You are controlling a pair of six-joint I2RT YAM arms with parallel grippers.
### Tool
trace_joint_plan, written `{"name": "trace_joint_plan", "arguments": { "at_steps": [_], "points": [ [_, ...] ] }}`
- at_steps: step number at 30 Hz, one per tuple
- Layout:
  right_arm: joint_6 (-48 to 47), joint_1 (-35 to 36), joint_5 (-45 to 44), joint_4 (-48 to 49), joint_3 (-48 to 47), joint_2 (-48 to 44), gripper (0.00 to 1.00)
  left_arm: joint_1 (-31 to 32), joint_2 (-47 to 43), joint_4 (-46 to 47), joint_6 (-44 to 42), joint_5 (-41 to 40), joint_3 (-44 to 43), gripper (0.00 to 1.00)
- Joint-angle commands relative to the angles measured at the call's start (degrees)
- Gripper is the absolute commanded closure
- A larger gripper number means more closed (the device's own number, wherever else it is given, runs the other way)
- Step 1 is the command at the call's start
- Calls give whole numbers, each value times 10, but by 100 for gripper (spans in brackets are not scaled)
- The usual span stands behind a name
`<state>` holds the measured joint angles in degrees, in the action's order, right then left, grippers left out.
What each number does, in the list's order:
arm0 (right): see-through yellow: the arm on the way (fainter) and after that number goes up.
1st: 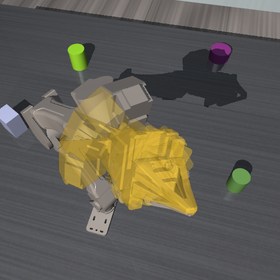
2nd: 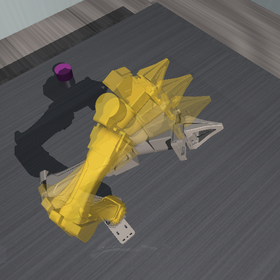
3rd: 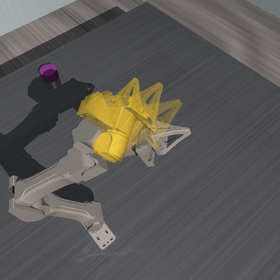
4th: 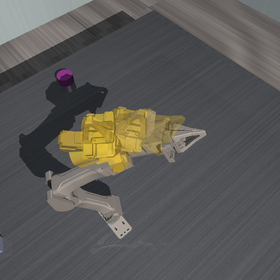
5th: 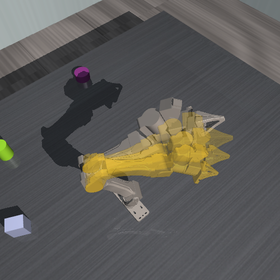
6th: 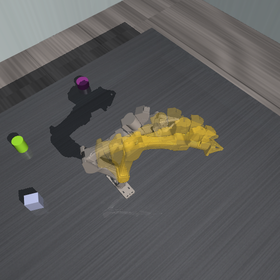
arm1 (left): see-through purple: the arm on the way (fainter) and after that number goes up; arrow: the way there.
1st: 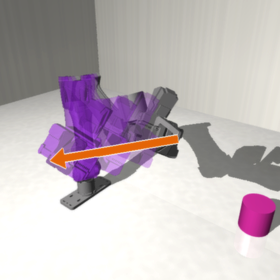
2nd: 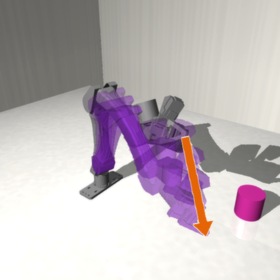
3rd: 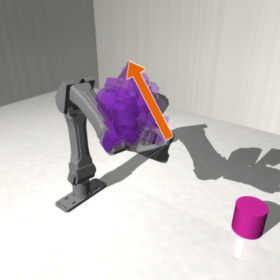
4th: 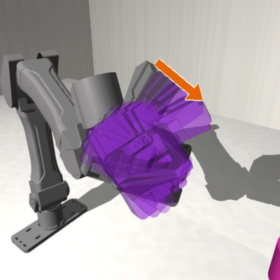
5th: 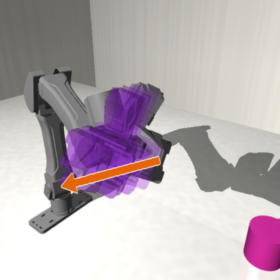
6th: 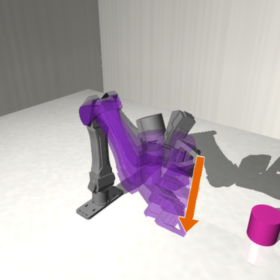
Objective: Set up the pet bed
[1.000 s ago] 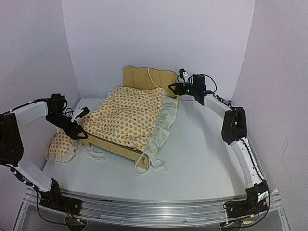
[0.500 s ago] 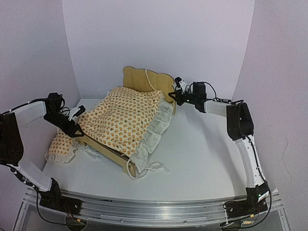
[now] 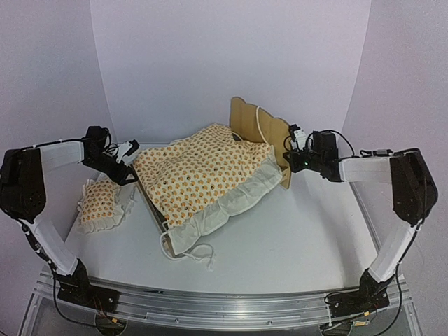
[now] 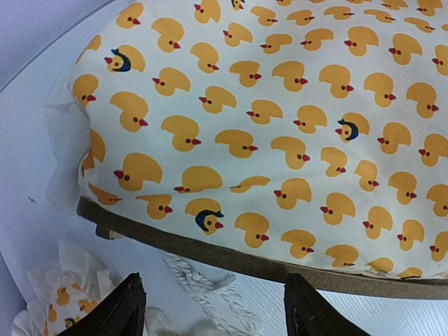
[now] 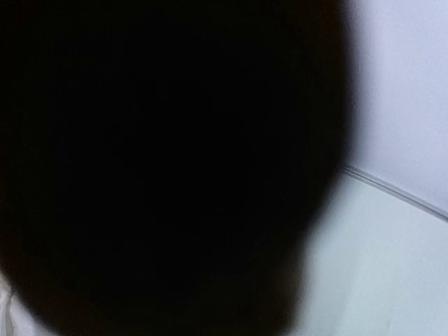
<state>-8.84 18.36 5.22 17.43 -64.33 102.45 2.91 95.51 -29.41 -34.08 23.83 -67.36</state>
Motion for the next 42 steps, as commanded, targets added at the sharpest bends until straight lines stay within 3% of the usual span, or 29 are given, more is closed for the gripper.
{"name": "trace_joint_plan", "arguments": {
  "at_steps": [1,7,14,18,20,23,25,28,30,35,38,42],
  "points": [
    [140,54,-169,11,75,-127,100,78,102,-13,23,15,-34,32],
    [238,130,-295,-8,159,-179,100,95,221,-8,49,35,-166,32],
    [367,210,-336,-58,145,-136,100,95,312,-16,64,8,-298,32],
    [400,220,-359,-78,142,-129,99,94,316,-16,64,6,-312,31],
    [408,220,-354,-96,135,-127,89,92,310,-14,66,5,-310,30],
    [417,220,-355,-152,115,-138,60,76,291,-26,78,18,-314,25],
    [417,220,-370,-172,113,-164,49,62,267,-40,82,38,-315,20],
    [400,220,-409,-203,119,-226,21,46,219,-57,69,75,-303,14],
    [380,220,-436,-219,117,-273,16,42,193,-78,60,96,-300,12],
    [310,220,-496,-258,78,-361,13,17,102,-133,55,154,-259,11],
    [299,220,-476,-277,58,-371,12,7,35,-172,-1,180,-202,12],
    [292,221,-390,-290,20,-345,12,6,-31,-217,-71,153,-92,21]
  ]
}}
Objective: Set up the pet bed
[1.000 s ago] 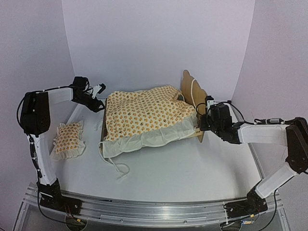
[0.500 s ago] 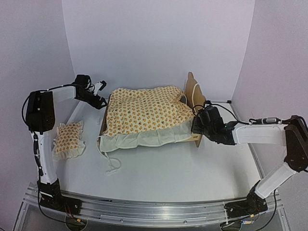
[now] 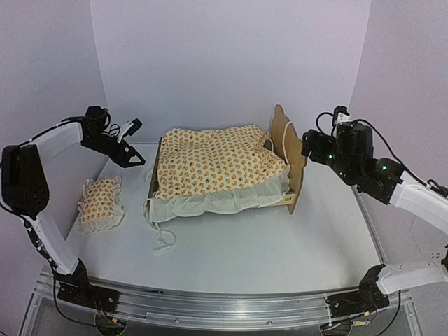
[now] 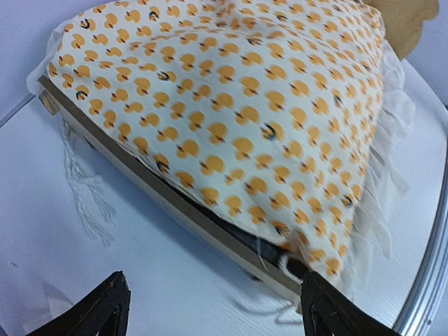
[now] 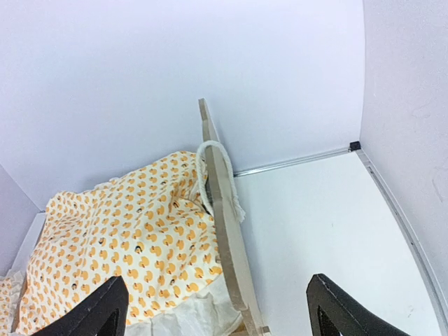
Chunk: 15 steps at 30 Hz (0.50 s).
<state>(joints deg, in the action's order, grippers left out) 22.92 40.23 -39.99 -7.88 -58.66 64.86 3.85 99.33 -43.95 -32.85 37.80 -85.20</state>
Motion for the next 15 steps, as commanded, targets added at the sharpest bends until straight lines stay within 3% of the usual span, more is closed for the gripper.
{"name": "trace_joint_plan", "arguments": {
  "at_steps": [1,7,15],
  "points": [
    [-29,3,82,-46,-52,46,12,-3,-83,-73,-100,3,120,24],
    [-63,16,172,-113,-169,118,13,0,-121,30,-145,-35,258,21],
    [-89,73,237,-110,-228,162,15,13,-30,135,-164,-29,275,29]
  ]
}}
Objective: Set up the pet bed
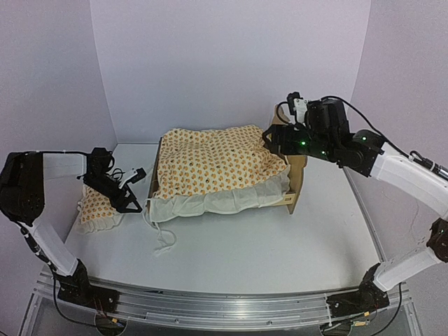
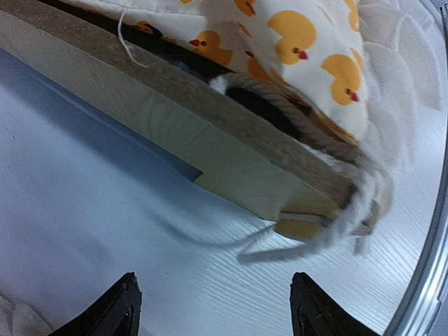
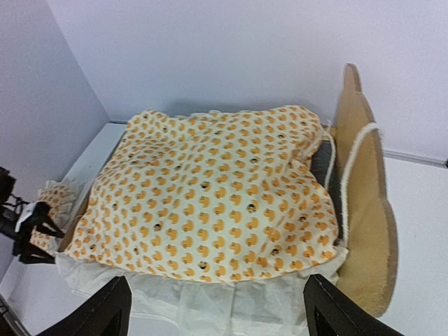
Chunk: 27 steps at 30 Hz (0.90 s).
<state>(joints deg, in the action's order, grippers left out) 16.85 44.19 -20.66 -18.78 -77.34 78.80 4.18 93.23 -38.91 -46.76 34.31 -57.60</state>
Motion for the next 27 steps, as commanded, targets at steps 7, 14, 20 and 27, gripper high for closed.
{"name": "trace_joint_plan", "arguments": {
  "at_steps": [7,14,20,27],
  "points": [
    [-28,57,47,31,-52,44,16,27,62,62,-50,65,-17,63],
    [-103,94,148,42,-99,91,17,26,-16,-112,-82,111,-69,100],
    [-94,141,222,157,-92,170,19,29,-112,-242,-90,224,-99,100],
    [-25,175,308,228,-146,304,29,61,-84,-241,11,285,-173,100]
  ]
}}
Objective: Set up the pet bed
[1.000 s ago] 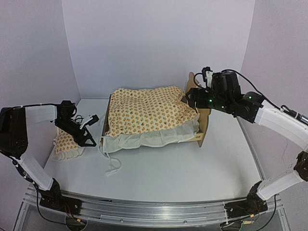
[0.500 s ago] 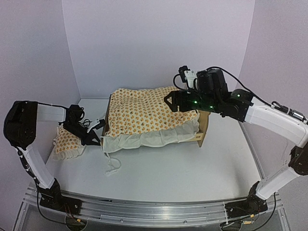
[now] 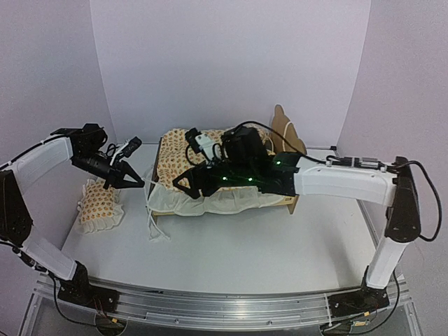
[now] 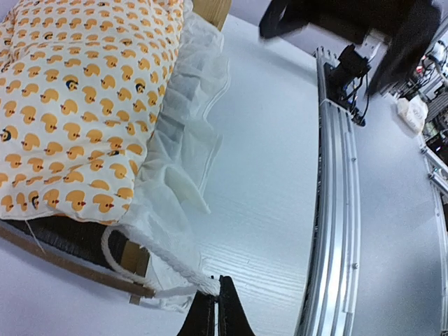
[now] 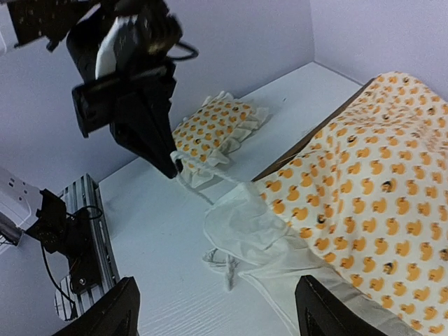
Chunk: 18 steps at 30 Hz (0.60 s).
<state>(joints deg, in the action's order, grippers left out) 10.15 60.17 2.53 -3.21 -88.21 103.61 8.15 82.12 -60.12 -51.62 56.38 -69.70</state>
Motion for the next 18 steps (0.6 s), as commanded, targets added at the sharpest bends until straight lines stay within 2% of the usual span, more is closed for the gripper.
{"name": "trace_joint_plan", "arguments": {
  "at_steps": [1,6,8,12,14,18],
  "points": [
    [48,20,82,78,-40,72,33,31,33,-28,75,68,-58,100],
    [98,28,82,97,-29,119,60,53,44,13,143,108,-54,100],
    [107,35,78,116,-9,130,64,55,44,37,170,122,-66,100],
    [156,37,64,205,16,158,64,55,58,65,215,129,-99,100],
    [160,38,36,222,-6,175,55,55,69,79,246,131,-101,100],
    [160,38,-6,257,-66,214,50,56,77,111,297,134,-85,100]
  ]
}}
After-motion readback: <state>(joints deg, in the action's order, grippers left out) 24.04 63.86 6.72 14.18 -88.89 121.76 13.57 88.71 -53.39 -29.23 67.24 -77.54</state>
